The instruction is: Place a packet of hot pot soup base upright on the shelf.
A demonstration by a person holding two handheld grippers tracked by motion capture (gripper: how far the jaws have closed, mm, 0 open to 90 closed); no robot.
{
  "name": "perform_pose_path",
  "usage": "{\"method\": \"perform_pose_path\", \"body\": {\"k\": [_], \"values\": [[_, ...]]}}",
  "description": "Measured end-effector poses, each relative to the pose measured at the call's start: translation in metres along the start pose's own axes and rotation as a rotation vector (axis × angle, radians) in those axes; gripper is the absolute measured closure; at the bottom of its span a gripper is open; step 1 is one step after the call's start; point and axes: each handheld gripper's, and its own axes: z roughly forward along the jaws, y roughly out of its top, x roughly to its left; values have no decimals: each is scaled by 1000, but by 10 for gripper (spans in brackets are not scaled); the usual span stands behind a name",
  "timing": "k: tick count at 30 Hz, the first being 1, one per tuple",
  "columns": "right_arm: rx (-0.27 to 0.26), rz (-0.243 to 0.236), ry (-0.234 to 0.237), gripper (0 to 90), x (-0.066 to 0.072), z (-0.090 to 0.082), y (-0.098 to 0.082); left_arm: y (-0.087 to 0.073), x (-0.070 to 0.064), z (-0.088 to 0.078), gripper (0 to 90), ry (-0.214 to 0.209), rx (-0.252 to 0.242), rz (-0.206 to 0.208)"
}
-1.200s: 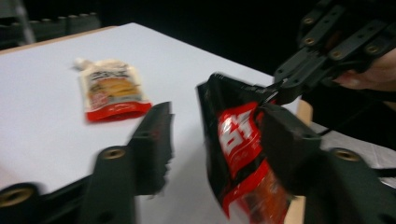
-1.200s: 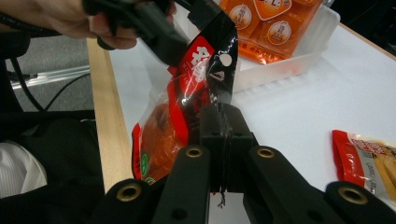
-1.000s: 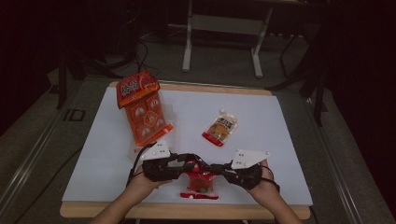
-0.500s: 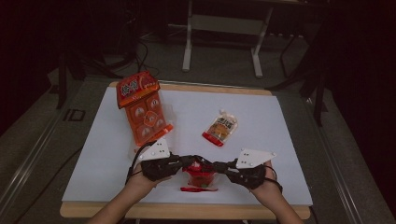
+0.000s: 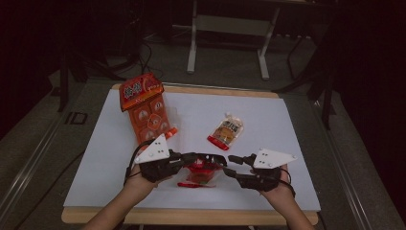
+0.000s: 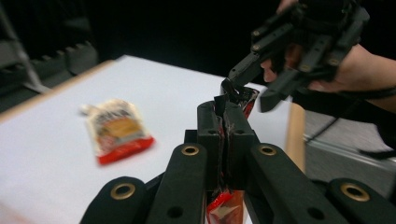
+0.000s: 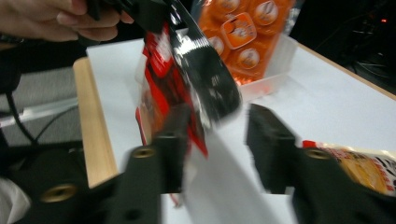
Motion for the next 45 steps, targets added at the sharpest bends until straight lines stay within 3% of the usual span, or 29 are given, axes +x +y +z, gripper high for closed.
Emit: {"method": "perform_pose_path", "body": {"k": [1, 2, 3, 5, 7, 9, 13, 24, 32, 45], "values": [[-11, 16, -23, 438, -4, -4, -1, 2, 3, -6, 883, 30, -26, 8], [-11, 16, -23, 438, -4, -4, -1, 2, 3, -6, 883, 30, -26, 8], [-31, 36, -48, 350, -7, -7, -2, 5, 7, -13, 882, 54, -46, 17], [-35, 46, -48, 309, -9, -8, -3, 6, 10, -17, 883, 66, -54, 19], [-62, 95, -90, 162, -16, -12, -6, 9, 16, -27, 882, 112, -87, 19], [-72, 109, -96, 113, -21, -13, -9, 11, 21, -34, 881, 122, -110, 23], [-43, 130, -128, 112, -29, -14, -14, 12, 30, -46, 880, 153, -140, 53], [-50, 141, -107, 113, -34, -17, -19, -2, 54, -65, 879, 168, -170, 79], [-40, 140, -113, 129, -36, -17, -21, -20, 68, -76, 879, 203, -176, 57], [-37, 147, -96, 133, -36, -14, -22, -44, 79, -89, 878, 185, -172, 2]]}}
